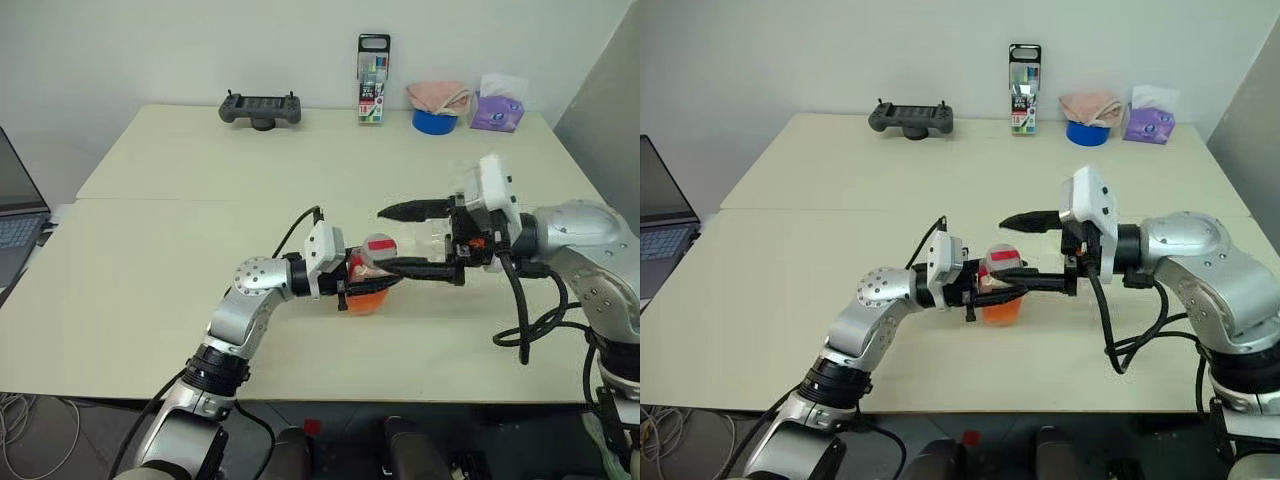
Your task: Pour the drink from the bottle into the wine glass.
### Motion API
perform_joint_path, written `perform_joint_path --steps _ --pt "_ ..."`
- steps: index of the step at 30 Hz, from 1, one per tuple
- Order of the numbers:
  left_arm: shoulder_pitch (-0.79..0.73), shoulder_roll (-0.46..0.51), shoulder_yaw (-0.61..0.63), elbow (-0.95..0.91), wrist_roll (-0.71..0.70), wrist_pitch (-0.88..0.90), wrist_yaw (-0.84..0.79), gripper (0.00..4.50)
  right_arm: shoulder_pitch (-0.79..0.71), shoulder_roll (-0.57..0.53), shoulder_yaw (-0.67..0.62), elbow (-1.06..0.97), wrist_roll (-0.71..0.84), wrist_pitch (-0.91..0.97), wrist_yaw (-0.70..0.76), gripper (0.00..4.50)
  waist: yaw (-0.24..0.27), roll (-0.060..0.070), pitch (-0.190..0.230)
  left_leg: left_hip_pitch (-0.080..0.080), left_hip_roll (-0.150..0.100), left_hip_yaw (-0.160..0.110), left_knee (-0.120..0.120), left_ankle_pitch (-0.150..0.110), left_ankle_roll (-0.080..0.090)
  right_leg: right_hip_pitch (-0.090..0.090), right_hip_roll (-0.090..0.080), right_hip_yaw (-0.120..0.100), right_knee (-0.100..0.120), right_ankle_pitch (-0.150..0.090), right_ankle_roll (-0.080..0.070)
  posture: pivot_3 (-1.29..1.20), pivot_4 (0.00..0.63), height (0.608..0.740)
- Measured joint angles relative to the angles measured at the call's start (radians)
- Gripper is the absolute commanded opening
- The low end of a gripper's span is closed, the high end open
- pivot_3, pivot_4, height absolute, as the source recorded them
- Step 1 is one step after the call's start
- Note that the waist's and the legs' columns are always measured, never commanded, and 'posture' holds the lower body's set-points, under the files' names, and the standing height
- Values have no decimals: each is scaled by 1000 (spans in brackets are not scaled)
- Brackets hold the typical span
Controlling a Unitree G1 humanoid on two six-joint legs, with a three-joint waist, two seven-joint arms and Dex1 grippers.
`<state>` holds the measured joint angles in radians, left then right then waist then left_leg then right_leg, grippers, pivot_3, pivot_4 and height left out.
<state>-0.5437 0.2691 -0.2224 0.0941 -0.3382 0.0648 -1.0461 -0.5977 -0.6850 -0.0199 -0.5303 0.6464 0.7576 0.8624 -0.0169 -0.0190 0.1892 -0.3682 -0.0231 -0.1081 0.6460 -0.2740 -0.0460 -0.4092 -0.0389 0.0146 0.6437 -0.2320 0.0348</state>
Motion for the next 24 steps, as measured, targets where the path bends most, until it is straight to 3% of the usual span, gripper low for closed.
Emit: perform_joint_path --steps 8,12,22,24 --pt "-60 -76 37 89 23 -98 54 1692 152 242 1 -299 -13 232 -532 3580 0 0 0 -1 0 0 0 0 0 -2 0 1 1 0 1 0 150 740" --pt "-61 -96 44 114 23 -98 61 1692 158 345 39 -355 -94 319 -749 3580 -1 0 0 -1 0 0 1 0 -1 -2 1 1 2 -1 2 0 150 740" --pt "-70 -100 54 148 25 -93 51 1691 142 435 82 -383 -137 430 -892 3580 -10 0 0 -1 0 0 0 0 0 -2 1 0 2 0 1 0 150 740" --pt "-70 -97 54 148 25 -93 51 1691 142 449 84 -384 -139 439 -902 3182 -10 0 0 -1 0 0 0 0 0 -2 1 0 2 0 1 0 150 740"
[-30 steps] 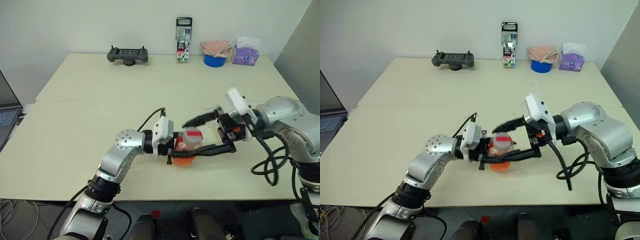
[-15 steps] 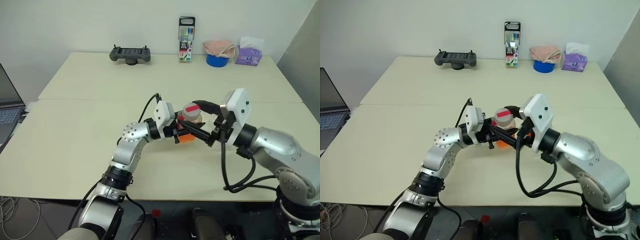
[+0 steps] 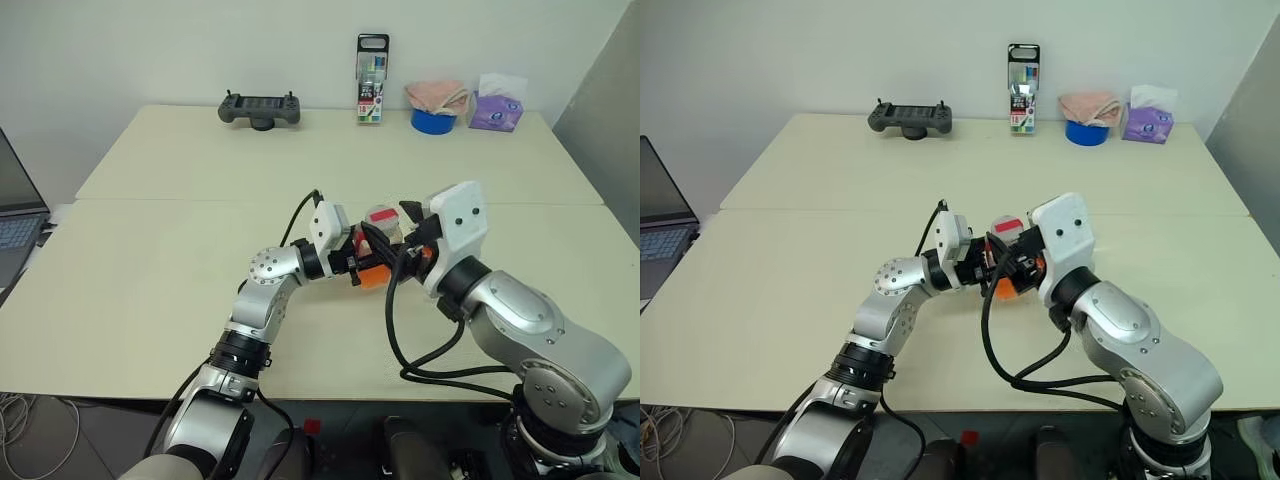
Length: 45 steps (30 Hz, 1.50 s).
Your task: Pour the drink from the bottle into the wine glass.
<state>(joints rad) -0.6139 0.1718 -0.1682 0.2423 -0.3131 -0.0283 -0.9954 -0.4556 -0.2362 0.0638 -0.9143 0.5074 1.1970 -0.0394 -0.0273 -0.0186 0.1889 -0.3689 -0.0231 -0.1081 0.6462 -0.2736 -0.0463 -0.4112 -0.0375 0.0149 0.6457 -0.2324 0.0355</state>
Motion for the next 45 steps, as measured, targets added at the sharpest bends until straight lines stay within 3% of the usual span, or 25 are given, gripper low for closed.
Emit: perform_joint_path --steps 5,10,18,21,28,31,35,42,45 --pt "0 5 0 0 0 1 1 1691 -9 14 29 -3 -6 14 -9 1861 -1 0 0 0 0 0 0 0 0 0 0 0 0 0 0 0 150 740" --pt "0 4 4 -3 -1 1 2 1691 -25 -12 36 0 -13 11 11 1867 -1 0 0 0 0 0 0 0 0 0 0 0 0 0 0 0 150 740" --pt "5 28 6 -33 -3 28 1 1690 -29 -118 14 86 12 -118 192 1867 -3 0 0 0 0 0 0 0 0 0 1 0 0 -2 3 0 150 740" --pt "20 54 8 -77 -26 78 -20 1689 -31 -156 -33 176 79 -201 355 1867 -3 0 0 1 0 0 0 0 0 1 1 0 0 -2 3 0 150 740" --pt "42 83 -34 -169 -70 179 -115 1672 -195 -441 -25 550 171 -398 1037 1867 -4 0 0 3 0 1 0 0 1 4 1 0 -1 -2 3 0 150 740" --pt "51 97 -36 -193 -74 193 -118 1671 -279 -453 45 694 122 -511 1214 1867 -11 0 0 5 2 1 0 0 1 4 2 0 0 -2 3 0 150 740" --pt "88 110 -31 -210 -71 198 -99 1670 -350 -422 117 833 59 -606 1326 1867 -11 0 0 4 2 0 0 0 1 3 2 -1 1 -1 2 0 150 740" --pt "96 99 -46 -233 -65 200 -88 1662 -390 -427 98 868 36 -646 1351 4320 3 0 0 2 -1 0 0 0 0 3 -2 0 -1 1 -1 0 150 740" --pt "86 94 -46 -221 -62 198 -87 1662 -364 -433 67 838 30 -646 1318 4332 3 0 0 2 -1 0 0 0 0 3 -2 -1 -1 1 -1 0 150 740"
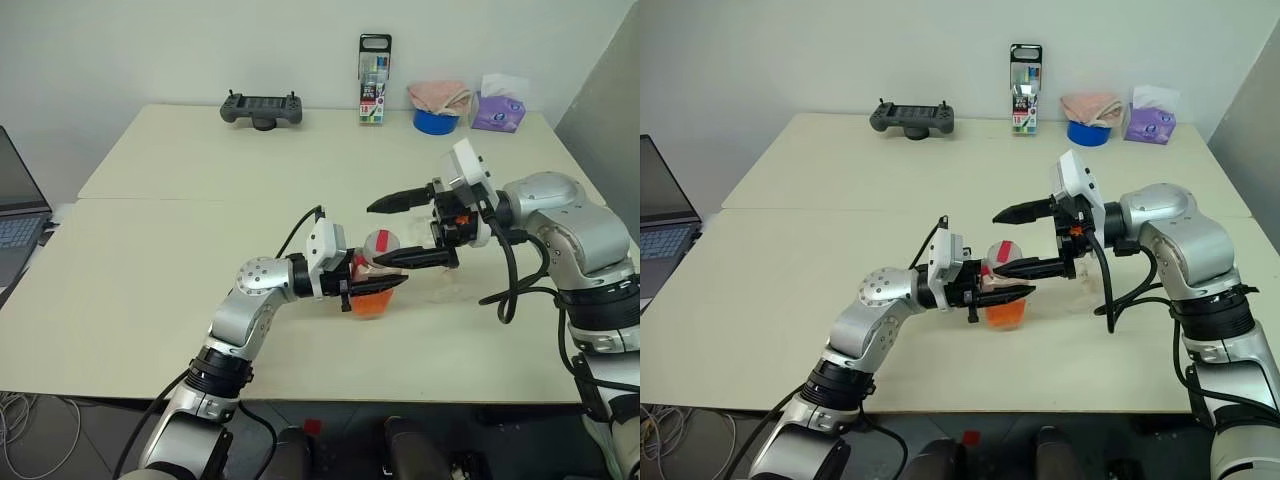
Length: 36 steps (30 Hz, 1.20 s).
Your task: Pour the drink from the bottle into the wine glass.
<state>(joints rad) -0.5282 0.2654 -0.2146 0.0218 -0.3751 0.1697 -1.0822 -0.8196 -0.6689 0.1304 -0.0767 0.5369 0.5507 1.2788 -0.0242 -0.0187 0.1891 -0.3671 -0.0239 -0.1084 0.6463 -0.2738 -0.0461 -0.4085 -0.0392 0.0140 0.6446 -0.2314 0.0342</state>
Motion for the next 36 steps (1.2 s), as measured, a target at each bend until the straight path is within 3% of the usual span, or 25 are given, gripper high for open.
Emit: perform_joint_path --steps 8,14,19,25,33,36 --pt "-26 -5 -6 59 11 -28 -18 1662 200 -64 -164 -271 116 130 -153 4332 0 0 0 0 0 1 0 0 0 0 0 1 1 0 0 0 150 740" --pt "-66 -31 -2 118 31 -75 2 1662 312 -8 -216 -545 155 285 -484 4332 -1 0 0 0 1 0 0 0 0 0 1 1 1 -3 4 0 150 740" --pt "-97 -47 26 197 49 -135 24 1661 401 120 -227 -782 144 458 -852 4332 0 0 0 0 1 1 1 0 0 0 1 2 2 -3 4 0 150 740" --pt "-111 -64 26 248 68 -182 23 1661 409 304 -149 -843 66 608 -1184 4332 -1 0 0 0 1 1 0 0 0 -1 1 2 2 -2 4 0 150 740" --pt "-106 -61 26 255 75 -198 22 1661 405 522 -20 -848 -53 698 -1447 4332 -4 0 0 0 1 1 0 0 0 -2 2 2 2 -1 1 0 150 740" --pt "-92 -56 26 252 75 -198 20 1661 385 551 -4 -848 -86 707 -1484 4332 -5 0 0 0 1 1 0 0 0 -2 2 2 2 -1 1 0 150 740"
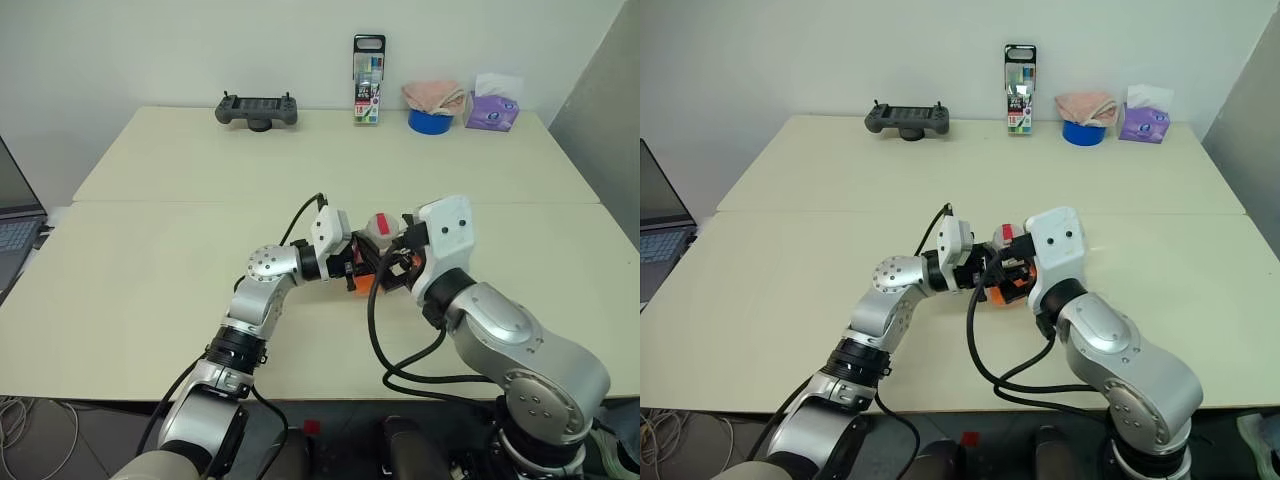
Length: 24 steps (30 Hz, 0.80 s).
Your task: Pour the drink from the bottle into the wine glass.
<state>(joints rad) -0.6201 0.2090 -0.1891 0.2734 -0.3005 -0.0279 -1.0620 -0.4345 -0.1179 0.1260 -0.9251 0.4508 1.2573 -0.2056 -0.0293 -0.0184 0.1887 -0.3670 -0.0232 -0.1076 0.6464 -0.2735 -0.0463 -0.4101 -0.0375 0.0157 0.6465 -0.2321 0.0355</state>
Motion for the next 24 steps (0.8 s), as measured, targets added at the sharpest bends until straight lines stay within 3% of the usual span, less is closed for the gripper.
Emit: perform_joint_path --steps 9,12,18,22,24 --pt "-13 -8 0 16 10 -2 6 1661 -26 38 6 -1 -44 22 -17 4332 -2 0 0 0 0 0 0 0 0 0 0 0 0 0 0 0 150 740" --pt "-28 -8 2 18 11 -4 8 1661 -25 57 5 -1 -55 29 -20 3754 -2 0 0 0 0 0 0 0 0 0 0 0 0 0 0 0 150 740" --pt "-51 -15 1 56 17 -10 5 1661 -27 66 16 -1 -55 42 -9 1861 -3 0 0 0 0 0 0 0 0 0 0 0 0 0 0 0 150 740" --pt "-52 -15 1 56 18 -22 7 1661 -37 41 15 -2 -55 40 15 1865 -3 0 0 0 0 0 0 0 0 0 0 0 0 0 0 0 150 740" --pt "-53 -15 2 48 10 -23 3 1661 -41 -44 9 2 -40 -3 102 1865 -2 0 0 0 0 0 0 0 0 0 0 -1 -1 -1 1 0 150 740"
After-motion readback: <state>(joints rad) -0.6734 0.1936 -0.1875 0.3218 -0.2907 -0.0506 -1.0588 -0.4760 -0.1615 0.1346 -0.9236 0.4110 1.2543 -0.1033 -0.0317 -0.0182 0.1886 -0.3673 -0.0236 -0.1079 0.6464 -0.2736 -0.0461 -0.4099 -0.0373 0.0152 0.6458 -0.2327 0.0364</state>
